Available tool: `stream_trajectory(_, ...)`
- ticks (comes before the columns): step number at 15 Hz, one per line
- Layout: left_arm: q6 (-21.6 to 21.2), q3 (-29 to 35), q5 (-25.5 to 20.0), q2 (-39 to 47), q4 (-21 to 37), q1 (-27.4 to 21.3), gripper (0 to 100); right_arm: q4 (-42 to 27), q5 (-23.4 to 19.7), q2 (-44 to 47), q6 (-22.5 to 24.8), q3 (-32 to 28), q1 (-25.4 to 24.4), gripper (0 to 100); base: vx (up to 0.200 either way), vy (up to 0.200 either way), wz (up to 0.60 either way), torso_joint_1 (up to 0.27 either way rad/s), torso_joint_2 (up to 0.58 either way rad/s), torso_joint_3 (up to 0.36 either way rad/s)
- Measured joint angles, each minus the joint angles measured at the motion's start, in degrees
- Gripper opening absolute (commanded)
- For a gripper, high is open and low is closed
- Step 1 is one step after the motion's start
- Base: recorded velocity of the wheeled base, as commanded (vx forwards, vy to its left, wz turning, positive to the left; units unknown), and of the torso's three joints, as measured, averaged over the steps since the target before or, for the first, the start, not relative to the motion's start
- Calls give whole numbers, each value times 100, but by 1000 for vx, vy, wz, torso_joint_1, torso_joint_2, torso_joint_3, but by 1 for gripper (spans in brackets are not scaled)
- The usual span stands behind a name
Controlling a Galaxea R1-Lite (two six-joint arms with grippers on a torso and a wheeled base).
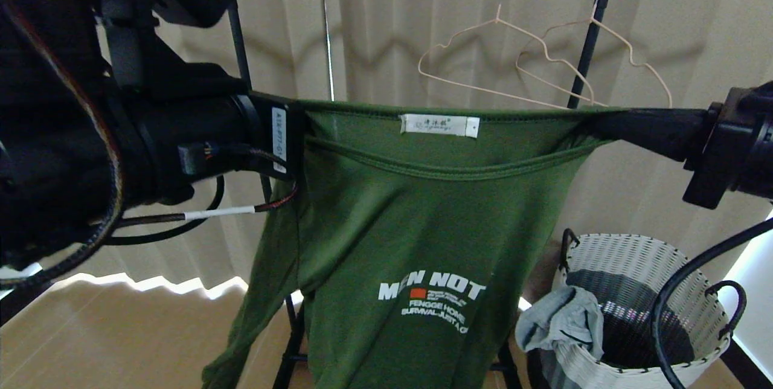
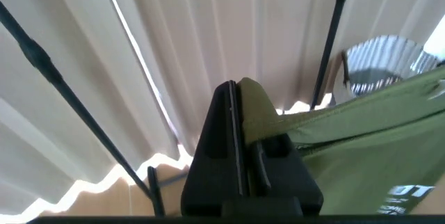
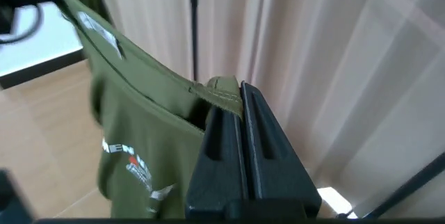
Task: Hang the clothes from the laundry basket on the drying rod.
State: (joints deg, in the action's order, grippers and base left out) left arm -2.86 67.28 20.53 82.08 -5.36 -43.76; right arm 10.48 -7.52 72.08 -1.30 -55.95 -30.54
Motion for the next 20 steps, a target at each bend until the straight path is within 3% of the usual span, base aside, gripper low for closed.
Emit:
stream_trajectory(3,-2,325,2,35,121,16,0,18,6,226,71,-291,99,0,0,0,0,0,0,0)
stream_trajectory(8,18,193,2,78,90,16,0,43,17,443,87,-444,289,0,0,0,0,0,0,0)
stream_trajectory(13,208,236,-41,455,-121,90,0,-468,-27,110,98,-449,466,0,0,0,0,0,0,0)
stream_trajectory(14,222,295,-250,533,-119,127,0,-595,-73,18,95,-435,469,0,0,0,0,0,0,0)
stream_trajectory(16,257,523,-973,703,-123,276,0,-953,-641,-244,90,-357,474,0,0,0,0,0,0,0)
stream_trajectory(17,291,625,-1101,811,-126,341,0,-1022,-1035,-393,88,-221,472,0,0,0,0,0,0,0)
stream_trajectory(20,344,807,-1136,1034,-137,411,0,-1013,-1345,-627,93,76,469,0,0,0,0,0,0,0)
